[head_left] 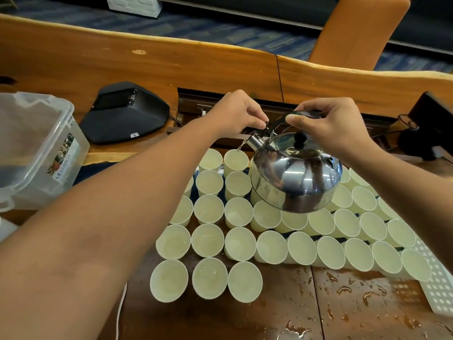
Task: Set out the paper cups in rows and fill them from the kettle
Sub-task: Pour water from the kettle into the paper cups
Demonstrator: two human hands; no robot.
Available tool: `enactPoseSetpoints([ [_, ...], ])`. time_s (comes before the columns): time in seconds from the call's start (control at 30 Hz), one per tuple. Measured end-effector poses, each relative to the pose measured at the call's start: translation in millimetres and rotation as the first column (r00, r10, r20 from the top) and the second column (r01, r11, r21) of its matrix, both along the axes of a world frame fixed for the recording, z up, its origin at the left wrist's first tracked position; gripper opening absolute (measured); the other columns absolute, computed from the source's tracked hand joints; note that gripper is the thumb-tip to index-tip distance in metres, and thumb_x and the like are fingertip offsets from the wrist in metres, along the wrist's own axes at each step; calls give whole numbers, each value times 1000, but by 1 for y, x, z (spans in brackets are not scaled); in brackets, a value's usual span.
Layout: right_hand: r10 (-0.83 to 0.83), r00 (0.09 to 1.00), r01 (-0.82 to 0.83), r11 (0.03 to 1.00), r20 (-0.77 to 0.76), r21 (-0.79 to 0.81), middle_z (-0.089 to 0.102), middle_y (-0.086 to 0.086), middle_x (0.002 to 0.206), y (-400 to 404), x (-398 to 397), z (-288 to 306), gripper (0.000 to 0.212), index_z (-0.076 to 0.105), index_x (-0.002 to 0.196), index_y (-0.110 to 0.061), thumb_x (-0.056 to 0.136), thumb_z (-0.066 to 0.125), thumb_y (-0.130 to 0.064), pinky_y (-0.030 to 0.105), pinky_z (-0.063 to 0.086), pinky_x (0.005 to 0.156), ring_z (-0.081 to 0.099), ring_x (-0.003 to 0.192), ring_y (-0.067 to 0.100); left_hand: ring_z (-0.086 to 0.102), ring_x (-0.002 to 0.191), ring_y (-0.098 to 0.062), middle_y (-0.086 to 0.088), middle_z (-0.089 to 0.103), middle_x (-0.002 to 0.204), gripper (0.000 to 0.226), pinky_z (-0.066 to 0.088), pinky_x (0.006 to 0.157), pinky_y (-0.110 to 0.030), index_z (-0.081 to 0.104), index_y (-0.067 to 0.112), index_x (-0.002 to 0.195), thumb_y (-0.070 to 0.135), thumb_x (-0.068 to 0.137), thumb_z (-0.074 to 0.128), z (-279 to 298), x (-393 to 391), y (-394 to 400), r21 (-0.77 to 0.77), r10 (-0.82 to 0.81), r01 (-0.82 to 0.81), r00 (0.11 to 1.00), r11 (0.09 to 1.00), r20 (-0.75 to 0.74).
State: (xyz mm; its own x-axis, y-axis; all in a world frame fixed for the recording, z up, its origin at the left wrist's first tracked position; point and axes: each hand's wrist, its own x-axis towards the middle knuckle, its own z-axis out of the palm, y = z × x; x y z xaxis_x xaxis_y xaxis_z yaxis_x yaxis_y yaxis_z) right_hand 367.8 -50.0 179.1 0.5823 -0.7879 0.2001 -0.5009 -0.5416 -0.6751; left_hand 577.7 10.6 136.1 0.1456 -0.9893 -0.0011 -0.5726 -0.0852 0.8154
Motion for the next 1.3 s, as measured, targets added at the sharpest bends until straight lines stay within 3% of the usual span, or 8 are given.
enactPoseSetpoints([
  [0.1,-14,999,14,1000,37,-16,71,-9,83,3,-2,1,21,76,91,-23,82,77,-43,21,50,65,62,72,0,60,96,-2,18,68,93,15,49,94,-28,78,25,102,24,88,74,4,0,3,-49,4,-1,998,999,60],
  [0.27,-13,997,13,1000,73,-4,72,-10,81,11,-9,9,16,75,87,-26,81,78,-42,17,50,65,62,70,-2,58,88,6,20,66,90,15,38,75,-9,78,25,103,25,88,73,13,-5,9,-89,8,-1,996,996,87],
  [0.47,-10,996,10,1000,84,-9,73,-5,84,24,-20,19,22,76,88,-25,79,79,-45,31,56,71,68,78,12,59,90,4,19,68,91,15,41,77,-10,78,24,103,25,88,74,26,-14,25,-104,1,9,996,995,94],
  [0.73,12,997,-12,1000,82,6,73,-4,84,45,-34,25,20,76,86,-25,80,79,-43,33,57,71,68,77,13,61,89,3,16,70,90,15,45,79,-14,79,23,102,23,87,74,31,-29,47,-101,-17,27,994,994,105],
  [0.87,31,996,-32,999,83,10,73,-1,82,53,-39,21,18,76,86,-22,82,78,-40,36,56,73,68,76,16,65,91,-2,14,73,90,14,53,88,-26,79,24,99,23,86,76,27,-32,55,-76,-22,28,997,997,79],
  [0.93,35,996,-37,999,82,13,73,-2,81,57,-41,19,18,76,86,-22,82,78,-39,35,56,72,66,74,11,65,91,-2,12,74,92,14,55,89,-29,80,24,99,23,86,76,24,-33,58,-65,-15,19,998,998,62],
  [1.17,49,998,-49,999,44,0,72,-5,81,63,-43,13,18,75,87,-22,83,76,-39,16,49,63,65,74,3,63,88,2,17,72,86,13,46,84,-19,79,26,97,23,85,77,18,-37,65,-60,-9,12,998,998,55],
  [1.3,27,999,-27,1000,35,8,73,-6,85,62,-42,10,20,76,89,-23,81,78,-41,22,52,69,67,79,5,63,86,3,18,72,84,13,45,82,-18,80,25,97,23,84,78,14,-37,66,-47,-7,10,999,999,52],
])
